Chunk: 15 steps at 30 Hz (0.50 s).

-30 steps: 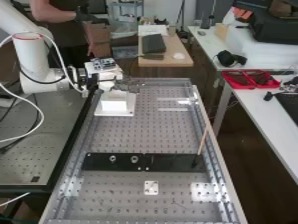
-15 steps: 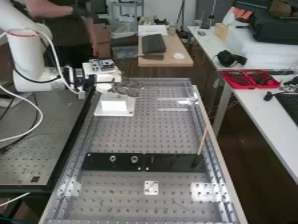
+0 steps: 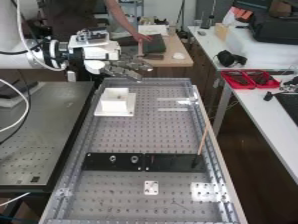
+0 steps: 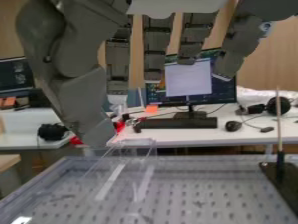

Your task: Grab the smaller nut and place it in the white container

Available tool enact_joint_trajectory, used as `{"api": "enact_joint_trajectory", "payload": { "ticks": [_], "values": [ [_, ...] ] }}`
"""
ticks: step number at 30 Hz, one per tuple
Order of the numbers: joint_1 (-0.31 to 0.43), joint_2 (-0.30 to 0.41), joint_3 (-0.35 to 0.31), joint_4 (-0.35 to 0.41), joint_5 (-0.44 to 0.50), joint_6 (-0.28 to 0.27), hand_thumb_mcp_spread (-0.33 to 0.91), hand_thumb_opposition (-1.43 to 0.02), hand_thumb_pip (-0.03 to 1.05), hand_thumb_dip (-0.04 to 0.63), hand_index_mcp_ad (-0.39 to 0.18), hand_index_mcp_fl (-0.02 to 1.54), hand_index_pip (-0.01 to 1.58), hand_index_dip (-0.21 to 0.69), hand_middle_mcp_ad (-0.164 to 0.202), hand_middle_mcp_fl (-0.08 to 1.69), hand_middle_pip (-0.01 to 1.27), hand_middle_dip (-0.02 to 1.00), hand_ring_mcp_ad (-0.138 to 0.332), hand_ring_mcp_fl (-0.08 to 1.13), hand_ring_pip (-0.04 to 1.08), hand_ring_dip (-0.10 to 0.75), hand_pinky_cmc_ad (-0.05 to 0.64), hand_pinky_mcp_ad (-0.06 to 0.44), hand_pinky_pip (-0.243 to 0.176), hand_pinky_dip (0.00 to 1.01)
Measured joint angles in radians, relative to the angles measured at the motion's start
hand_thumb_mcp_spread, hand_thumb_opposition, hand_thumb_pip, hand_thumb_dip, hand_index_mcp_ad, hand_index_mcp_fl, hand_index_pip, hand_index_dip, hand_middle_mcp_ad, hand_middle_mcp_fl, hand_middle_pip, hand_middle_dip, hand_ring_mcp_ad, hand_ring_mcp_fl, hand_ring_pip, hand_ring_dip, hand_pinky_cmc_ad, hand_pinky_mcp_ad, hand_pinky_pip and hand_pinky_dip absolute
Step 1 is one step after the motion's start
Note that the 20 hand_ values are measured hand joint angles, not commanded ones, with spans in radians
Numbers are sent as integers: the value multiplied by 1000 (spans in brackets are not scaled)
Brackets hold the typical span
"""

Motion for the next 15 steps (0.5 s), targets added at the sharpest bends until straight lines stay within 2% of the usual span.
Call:
{"api": "enact_joint_trajectory", "payload": {
  "ticks": [6, 12, 15],
  "values": [
    [-50, 33, 78, -68, 89, -32, 452, -869, 620, 269, -168, 21, 899, 75, 9, 162, 129, 239, 93, 9, 106, 87, 340, 244, -28, 290],
    [-88, 42, 137, -125, 101, 17, 426, -840, 602, 269, -168, 19, 813, 79, 9, 164, 126, 239, 93, 3, 106, 87, 342, 244, -45, 319],
    [-101, 47, 161, -149, 101, 20, 424, -822, 583, 269, -166, 17, 756, 79, 7, 145, 129, 239, 96, 0, 106, 87, 340, 244, -45, 337]
  ]
}}
